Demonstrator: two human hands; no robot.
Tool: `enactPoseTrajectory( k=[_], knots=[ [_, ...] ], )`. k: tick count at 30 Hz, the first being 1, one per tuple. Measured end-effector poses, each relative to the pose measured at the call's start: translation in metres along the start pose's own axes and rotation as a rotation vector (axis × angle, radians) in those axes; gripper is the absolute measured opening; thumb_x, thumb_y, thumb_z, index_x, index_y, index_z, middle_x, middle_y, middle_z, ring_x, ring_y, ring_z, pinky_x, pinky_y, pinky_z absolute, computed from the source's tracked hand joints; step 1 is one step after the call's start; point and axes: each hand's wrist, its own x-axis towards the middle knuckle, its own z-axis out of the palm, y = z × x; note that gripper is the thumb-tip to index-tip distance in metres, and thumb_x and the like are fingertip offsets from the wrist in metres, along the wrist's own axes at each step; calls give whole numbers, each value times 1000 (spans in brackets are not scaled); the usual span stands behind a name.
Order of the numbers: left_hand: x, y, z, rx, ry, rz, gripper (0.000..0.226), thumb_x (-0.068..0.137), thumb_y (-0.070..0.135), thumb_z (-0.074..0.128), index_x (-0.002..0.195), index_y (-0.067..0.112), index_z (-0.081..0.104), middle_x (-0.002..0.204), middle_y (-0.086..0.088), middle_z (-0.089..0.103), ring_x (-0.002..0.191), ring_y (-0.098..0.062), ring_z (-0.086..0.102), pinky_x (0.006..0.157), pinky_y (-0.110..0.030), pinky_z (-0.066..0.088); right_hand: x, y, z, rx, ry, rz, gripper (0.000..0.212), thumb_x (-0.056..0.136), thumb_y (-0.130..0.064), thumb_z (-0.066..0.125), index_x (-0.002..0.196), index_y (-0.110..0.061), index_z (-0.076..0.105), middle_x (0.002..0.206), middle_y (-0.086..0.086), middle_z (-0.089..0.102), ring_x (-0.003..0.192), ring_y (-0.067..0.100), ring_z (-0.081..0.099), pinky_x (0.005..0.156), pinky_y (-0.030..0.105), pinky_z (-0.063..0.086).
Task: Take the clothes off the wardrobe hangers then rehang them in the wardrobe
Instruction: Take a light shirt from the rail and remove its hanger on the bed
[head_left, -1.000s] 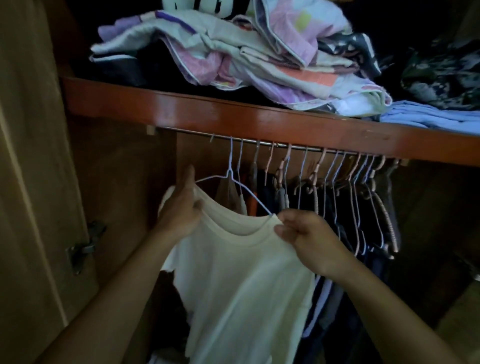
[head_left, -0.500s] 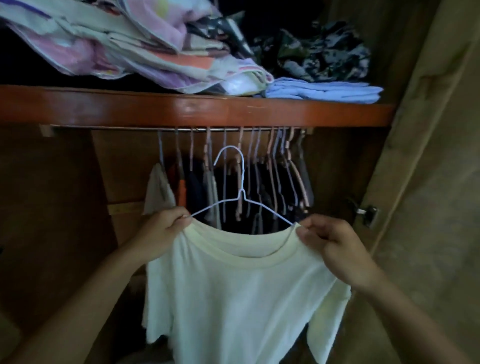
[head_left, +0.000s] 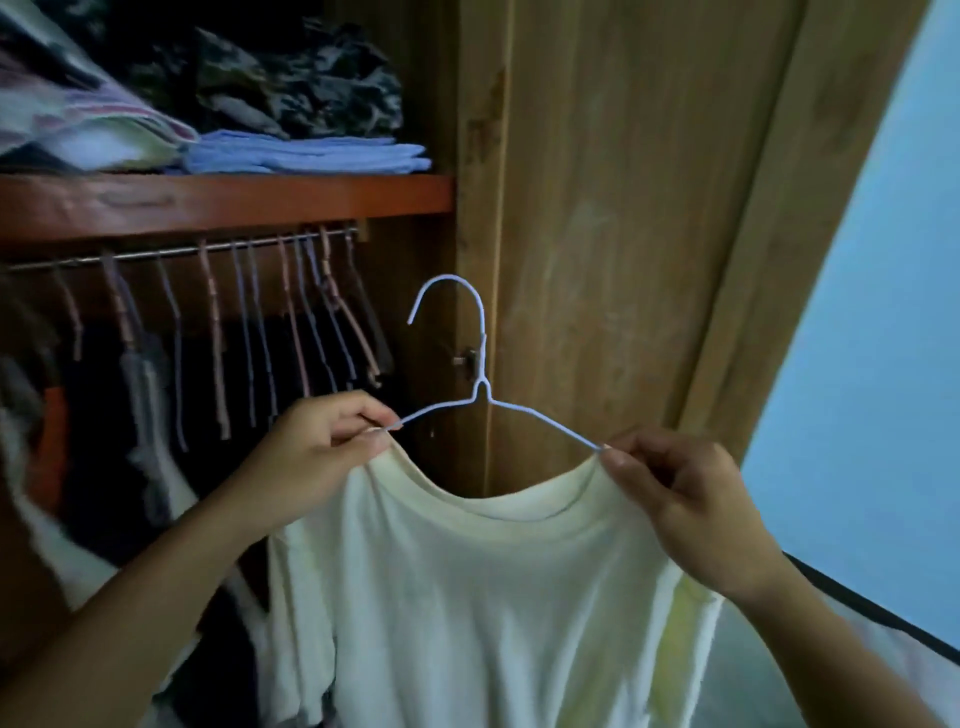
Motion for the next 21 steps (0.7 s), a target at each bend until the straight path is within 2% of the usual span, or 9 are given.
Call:
enactPoseTrajectory(
  k=[2,4,8,11,15,18,21],
  knots=[
    [5,9,22,-116,-77,-26,25,79,19,66,103,14,71,88,-11,74,77,-7,65,69,-12,44,-16,6,-26,-18,45,31,19,94,-28,62,79,-21,71,66,-1,65,63,15,60,61,33,47],
    [13,12,44,-183,-141,-64,35,71,20,65,104,12,72,88,-13,74,78,-10,66,69,-11,46,-31,11,-48,-37,90,64,19,94,-28,62,78,-24,70,63,-2,62,59,14,57,58,30,46],
    [32,10,86,-243,-311,-90,14,74,10,72,87,11,79,89,-17,75,76,-16,69,66,-18,51,-60,19,-83,-96,139,166,18,93,-28,63,79,-21,71,66,5,63,65,29,58,62,46,49],
    [52,11,118,-158,-436,4,17,86,-3,69,88,11,78,87,-10,77,79,-10,70,70,-14,51,-81,22,-105,-178,190,228,17,94,-24,63,78,-23,69,66,6,63,65,31,56,63,46,49],
    [74,21,162,-120,-608,104,24,88,-6,64,92,14,76,88,-3,77,83,-7,72,71,-11,50,-113,19,-129,-409,166,325,17,95,-29,61,78,-29,62,60,0,54,54,17,47,59,38,45],
    [86,27,194,-174,-693,164,23,86,-6,66,92,14,75,88,-3,77,83,-9,72,70,-12,51,-140,12,-137,-504,205,432,16,95,-31,60,79,-29,61,61,2,56,57,21,51,60,41,48],
    [93,35,222,-201,-789,257,25,85,-5,67,95,16,75,90,-1,77,85,-9,72,73,-13,53,-166,3,-142,-557,300,542,15,94,-33,62,80,-29,62,66,-2,61,62,16,58,61,41,50]
  ],
)
